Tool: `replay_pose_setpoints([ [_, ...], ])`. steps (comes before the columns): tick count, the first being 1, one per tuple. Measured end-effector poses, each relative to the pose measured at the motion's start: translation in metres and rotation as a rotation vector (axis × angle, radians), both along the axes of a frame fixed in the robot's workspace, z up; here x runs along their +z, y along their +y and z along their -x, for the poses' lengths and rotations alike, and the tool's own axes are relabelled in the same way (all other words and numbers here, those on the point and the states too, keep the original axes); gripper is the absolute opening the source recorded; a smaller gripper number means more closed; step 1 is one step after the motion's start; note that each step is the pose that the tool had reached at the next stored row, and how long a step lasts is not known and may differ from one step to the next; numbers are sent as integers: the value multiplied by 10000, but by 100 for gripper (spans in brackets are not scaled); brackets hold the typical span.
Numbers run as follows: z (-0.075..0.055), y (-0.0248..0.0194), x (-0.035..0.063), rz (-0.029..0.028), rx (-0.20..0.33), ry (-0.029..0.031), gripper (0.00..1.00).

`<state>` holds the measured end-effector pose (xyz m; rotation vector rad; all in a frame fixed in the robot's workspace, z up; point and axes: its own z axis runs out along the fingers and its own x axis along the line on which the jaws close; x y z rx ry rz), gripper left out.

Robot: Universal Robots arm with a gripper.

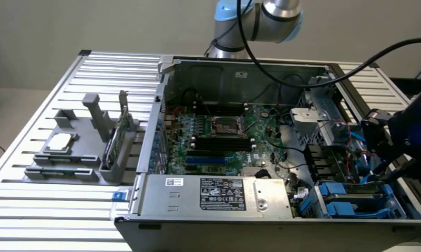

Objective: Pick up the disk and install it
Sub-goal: 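Insert the first disk wire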

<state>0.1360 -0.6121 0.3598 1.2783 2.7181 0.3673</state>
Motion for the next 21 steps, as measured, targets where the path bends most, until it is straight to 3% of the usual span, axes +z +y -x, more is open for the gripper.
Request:
replay_pose_setpoints([
  [2,0,-11,-6,-84,-66,10,25],
  [4,0,-25,-16,-132,-140,17,25],
  [13,6,-118,-85,-256,-413,18,25],
  [21,33,-135,-125,-416,-604,37,25],
])
